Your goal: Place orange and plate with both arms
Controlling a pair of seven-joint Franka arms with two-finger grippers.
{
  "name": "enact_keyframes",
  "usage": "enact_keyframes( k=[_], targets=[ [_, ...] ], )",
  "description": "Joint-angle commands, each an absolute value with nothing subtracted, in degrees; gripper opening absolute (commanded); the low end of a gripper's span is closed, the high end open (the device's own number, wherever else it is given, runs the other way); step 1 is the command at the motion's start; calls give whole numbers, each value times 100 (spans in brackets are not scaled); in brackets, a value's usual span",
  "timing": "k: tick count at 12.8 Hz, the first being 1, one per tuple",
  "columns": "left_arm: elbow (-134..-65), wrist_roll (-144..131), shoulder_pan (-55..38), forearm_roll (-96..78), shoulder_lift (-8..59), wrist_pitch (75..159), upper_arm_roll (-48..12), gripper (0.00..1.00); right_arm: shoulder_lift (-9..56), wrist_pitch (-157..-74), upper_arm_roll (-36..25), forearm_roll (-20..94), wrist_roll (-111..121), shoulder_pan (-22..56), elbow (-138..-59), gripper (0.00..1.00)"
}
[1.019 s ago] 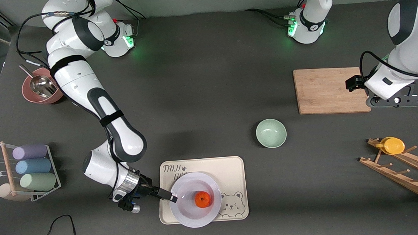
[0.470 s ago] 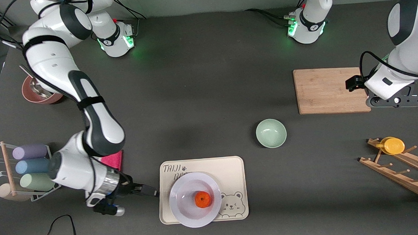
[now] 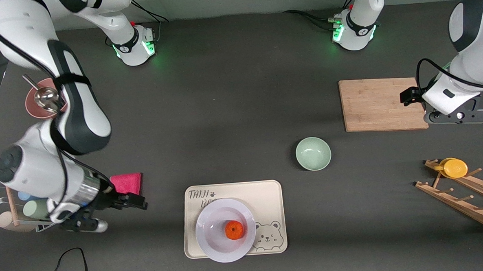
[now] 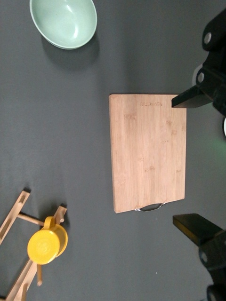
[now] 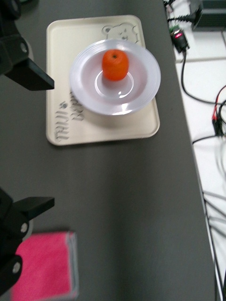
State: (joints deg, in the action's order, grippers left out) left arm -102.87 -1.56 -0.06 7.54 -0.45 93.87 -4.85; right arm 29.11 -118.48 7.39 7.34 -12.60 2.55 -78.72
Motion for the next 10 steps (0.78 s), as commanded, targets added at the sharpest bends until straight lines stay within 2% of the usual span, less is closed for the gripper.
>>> enact_keyframes(
  k=[1,3,5,8,10],
  targets=[
    [-10493,-44,26,563,-841,9185,-431,100,1716,-11192,274,607,-1003,246,-8780,100],
    [-10494,-114,0,484,-1089,8983,-335,100,1015,-10733,27,606,-940,255,-9173,100],
    [-10477,-106,-201,212,-1160,8904,59,100,372,-10339,-175,598,-888,255,-9552,100],
    [-10398,-26,-316,246,-1099,8675,211,100,-130,-9494,-237,-86,-782,246,-9510,100],
    [-10389,-44,-316,246,-1090,8701,211,100,-342,-9090,-246,-149,-791,246,-9344,100]
  ],
)
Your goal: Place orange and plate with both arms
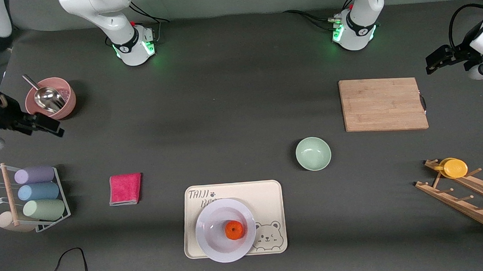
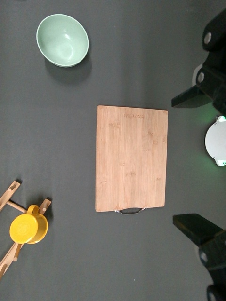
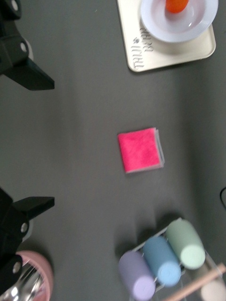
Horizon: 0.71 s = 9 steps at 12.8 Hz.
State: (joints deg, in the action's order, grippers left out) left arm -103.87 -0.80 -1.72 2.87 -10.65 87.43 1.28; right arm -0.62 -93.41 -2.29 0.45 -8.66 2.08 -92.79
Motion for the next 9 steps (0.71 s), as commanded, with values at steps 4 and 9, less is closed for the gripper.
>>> enact_keyframes(
  k=[4,9],
  targets=[
    [-10345,-141,-316,281,-1081,8657,185,100,-475,-9026,-237,-615,-835,194,-9343,100],
    [-10336,-132,-220,290,-1081,8640,141,100,-396,-9349,-334,360,-791,149,-9535,100]
  ],
)
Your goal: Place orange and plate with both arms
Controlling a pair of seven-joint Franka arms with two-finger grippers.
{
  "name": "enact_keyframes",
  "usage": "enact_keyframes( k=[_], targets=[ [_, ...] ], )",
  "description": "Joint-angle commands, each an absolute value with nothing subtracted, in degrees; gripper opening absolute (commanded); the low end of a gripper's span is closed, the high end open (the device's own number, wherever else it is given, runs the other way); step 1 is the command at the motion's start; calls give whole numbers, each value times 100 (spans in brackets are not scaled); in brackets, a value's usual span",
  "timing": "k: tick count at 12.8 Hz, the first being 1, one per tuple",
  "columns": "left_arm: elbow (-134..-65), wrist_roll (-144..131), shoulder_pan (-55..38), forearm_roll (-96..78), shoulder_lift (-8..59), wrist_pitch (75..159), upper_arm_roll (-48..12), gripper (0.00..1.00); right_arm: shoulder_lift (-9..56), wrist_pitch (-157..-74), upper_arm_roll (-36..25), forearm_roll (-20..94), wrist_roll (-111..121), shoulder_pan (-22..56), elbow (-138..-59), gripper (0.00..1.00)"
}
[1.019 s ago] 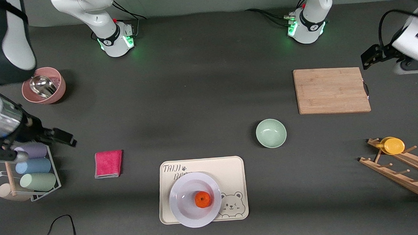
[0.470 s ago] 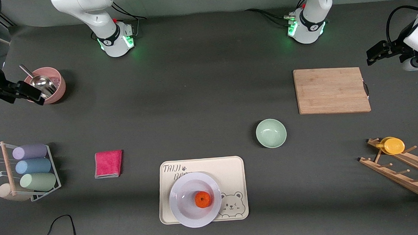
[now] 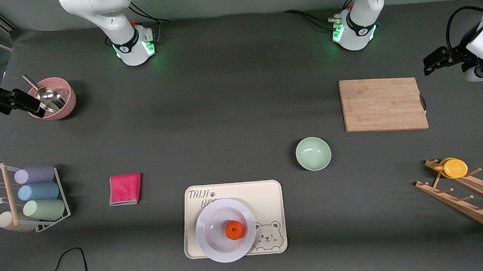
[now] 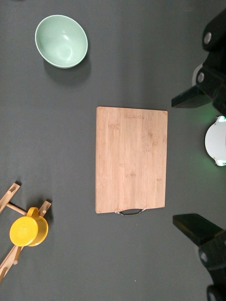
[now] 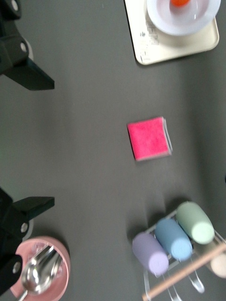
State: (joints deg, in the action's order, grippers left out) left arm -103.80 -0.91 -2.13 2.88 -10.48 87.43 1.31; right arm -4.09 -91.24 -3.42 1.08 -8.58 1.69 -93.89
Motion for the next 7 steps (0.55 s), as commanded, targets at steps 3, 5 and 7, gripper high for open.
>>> enact_keyframes(
  k=[3,5,7],
  targets=[
    [-10336,-123,-202,290,-1072,8640,141,100,-554,-9800,-290,360,-800,176,-10107,100],
    [-10319,-123,-211,290,-1064,8640,149,100,-554,-9782,-290,291,-782,167,-10204,100],
    [-10292,-80,-220,307,-1046,8640,149,100,-545,-9791,-281,264,-782,176,-10204,100]
  ],
)
